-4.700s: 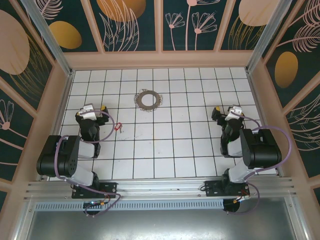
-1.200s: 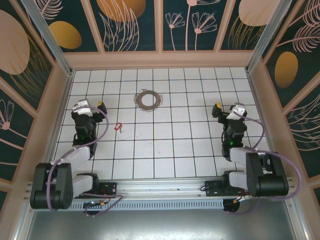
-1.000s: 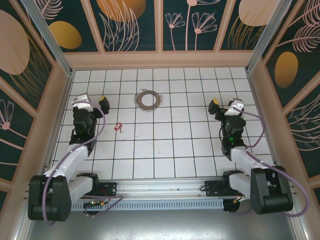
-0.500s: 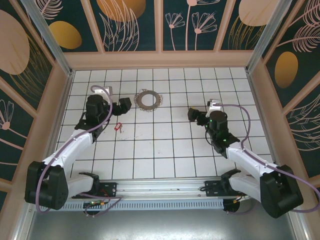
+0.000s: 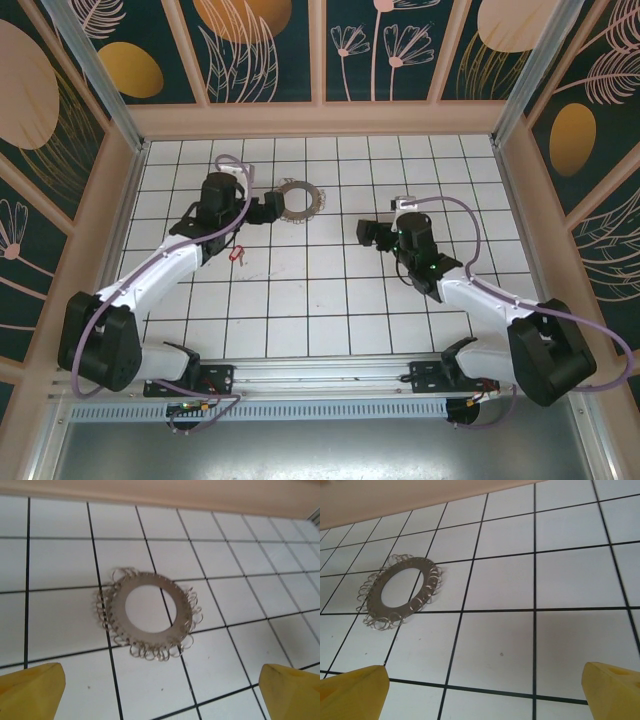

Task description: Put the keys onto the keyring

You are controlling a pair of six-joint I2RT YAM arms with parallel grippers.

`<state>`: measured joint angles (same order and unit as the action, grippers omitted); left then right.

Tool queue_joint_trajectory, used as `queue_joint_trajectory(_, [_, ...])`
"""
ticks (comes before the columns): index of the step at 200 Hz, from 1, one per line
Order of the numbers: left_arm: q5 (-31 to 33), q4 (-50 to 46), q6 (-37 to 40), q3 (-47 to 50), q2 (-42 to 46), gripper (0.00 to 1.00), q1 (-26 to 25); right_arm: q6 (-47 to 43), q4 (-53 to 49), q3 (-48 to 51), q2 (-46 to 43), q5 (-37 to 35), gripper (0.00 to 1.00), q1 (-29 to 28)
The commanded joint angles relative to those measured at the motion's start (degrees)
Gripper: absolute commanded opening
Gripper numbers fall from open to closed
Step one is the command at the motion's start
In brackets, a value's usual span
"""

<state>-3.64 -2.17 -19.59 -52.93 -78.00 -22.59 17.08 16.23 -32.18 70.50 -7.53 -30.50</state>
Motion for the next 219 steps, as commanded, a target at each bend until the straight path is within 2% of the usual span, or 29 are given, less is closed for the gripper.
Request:
queue_joint_trajectory(1, [3.39, -4.91, -0.39, -2.29, -0.89, 0.99, -1.14, 0.61, -0.02, -3.24, 2.61, 3.40, 0.99, -0.52])
queue_joint_trajectory(65, [6.16, -5.45, -0.07, -4.77, -5.93, 0.99, -1.12, 0.00, 1.71, -8.62, 9.67, 8.31, 0.99, -1.91])
queue_joint_trajectory(109, [8.67, -11.01, 0.24, -9.12, -12.23, 0.99, -1.13, 0.88, 2.01, -10.02, 11.73, 9.37, 0.99, -2.71])
queue_joint_trajectory(154, [10.64, -11.75, 0.58, -11.29, -15.54, 0.99, -0.82, 2.90, 1.78, -9.10, 11.74, 10.26, 0.99, -3.21])
queue_joint_trajectory(219, [8.19, -10.88, -0.01, -10.36, -17.89, 0.98, 3.56, 3.49, 0.56, -8.14, 11.41, 10.83, 0.99, -3.50])
